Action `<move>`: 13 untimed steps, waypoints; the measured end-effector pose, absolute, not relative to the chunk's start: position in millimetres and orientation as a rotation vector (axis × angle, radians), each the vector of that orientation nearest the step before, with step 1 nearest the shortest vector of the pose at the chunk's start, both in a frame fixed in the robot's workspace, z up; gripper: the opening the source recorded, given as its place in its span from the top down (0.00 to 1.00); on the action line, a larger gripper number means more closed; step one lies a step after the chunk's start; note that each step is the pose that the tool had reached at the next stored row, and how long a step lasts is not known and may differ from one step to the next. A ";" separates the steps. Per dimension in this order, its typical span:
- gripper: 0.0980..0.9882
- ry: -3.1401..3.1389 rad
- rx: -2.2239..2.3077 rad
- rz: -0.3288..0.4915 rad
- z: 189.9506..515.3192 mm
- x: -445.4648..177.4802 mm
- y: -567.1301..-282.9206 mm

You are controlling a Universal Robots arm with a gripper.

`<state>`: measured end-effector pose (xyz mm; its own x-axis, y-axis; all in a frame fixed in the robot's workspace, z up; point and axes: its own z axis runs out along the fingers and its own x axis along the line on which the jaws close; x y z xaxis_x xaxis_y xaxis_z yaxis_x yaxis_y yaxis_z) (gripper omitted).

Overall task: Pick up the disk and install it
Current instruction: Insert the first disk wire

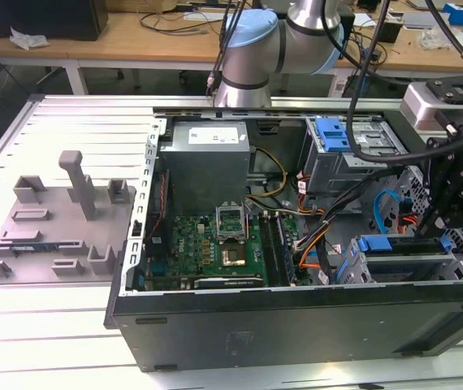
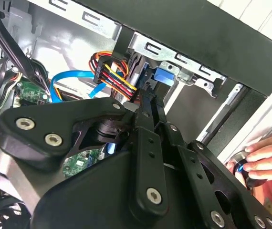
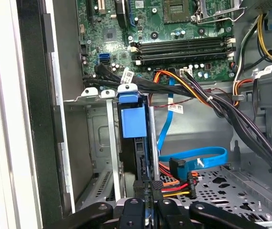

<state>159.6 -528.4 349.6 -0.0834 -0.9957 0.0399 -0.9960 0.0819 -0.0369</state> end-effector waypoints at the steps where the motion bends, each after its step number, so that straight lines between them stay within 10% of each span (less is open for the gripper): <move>1: 0.92 -2.307 2.127 0.087 349.5 159.0 -528.3; 13: 0.92 -2.306 2.128 0.087 349.3 158.9 -527.4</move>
